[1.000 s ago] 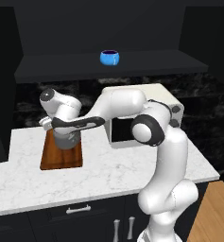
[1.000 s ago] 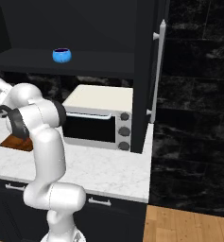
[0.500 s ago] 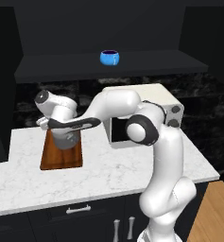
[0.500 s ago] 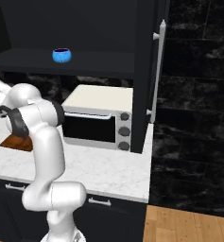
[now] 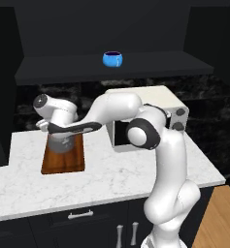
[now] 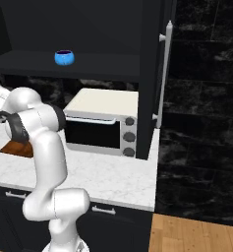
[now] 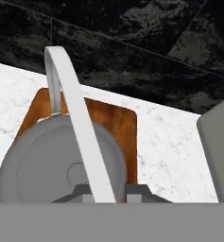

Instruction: Pick the kettle from the counter and place it on the tray. Then pick the mug from the cabinet and place it on the tray. Then close the cabinet doors.

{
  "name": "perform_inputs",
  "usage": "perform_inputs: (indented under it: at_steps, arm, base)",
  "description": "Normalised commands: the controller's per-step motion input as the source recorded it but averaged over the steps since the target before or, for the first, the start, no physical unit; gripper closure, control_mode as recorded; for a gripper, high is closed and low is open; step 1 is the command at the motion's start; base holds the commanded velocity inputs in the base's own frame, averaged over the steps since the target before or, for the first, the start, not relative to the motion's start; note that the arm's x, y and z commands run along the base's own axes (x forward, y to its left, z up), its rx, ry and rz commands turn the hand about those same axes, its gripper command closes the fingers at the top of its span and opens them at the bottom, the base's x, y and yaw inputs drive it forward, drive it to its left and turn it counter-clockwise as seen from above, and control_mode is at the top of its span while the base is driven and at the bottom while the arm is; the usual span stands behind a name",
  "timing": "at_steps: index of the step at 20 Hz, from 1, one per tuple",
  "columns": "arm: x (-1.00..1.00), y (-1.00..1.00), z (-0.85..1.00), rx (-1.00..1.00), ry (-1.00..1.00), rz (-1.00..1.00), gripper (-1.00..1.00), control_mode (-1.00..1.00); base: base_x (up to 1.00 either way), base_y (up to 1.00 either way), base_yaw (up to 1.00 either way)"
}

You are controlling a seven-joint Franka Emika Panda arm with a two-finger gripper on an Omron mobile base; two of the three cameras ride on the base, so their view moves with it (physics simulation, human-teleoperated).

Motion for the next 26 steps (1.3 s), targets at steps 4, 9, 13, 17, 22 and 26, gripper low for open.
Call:
perform_inputs:
  at_steps: [4, 9, 13, 17, 22, 26]
  arm:
    - [0.0, 0.0, -0.09, 0.03, -0.21, 0.0, -1.0, -1.0]
    - [-0.03, -0.02, -0.1, 0.03, -0.18, 0.0, -1.0, -1.0]
    - [-0.04, 0.0, 0.01, 0.02, -0.06, 0.0, -1.0, -1.0]
    - [-0.23, 0.02, 0.51, 0.06, 0.0, -0.05, -1.0, -1.0]
    - [-0.42, 0.01, 0.71, 0.06, 0.02, -0.08, -1.0, -1.0]
    - [-0.93, -0.08, 0.39, 0.0, 0.02, -0.08, -1.0, -1.0]
  base:
    - [0.0, 0.0, 0.0]
    - [0.0, 0.0, 0.0]
    - [0.0, 0.0, 0.0]
    - [0.0, 0.0, 0.0]
    - [0.0, 0.0, 0.0]
    - [0.0, 0.0, 0.0]
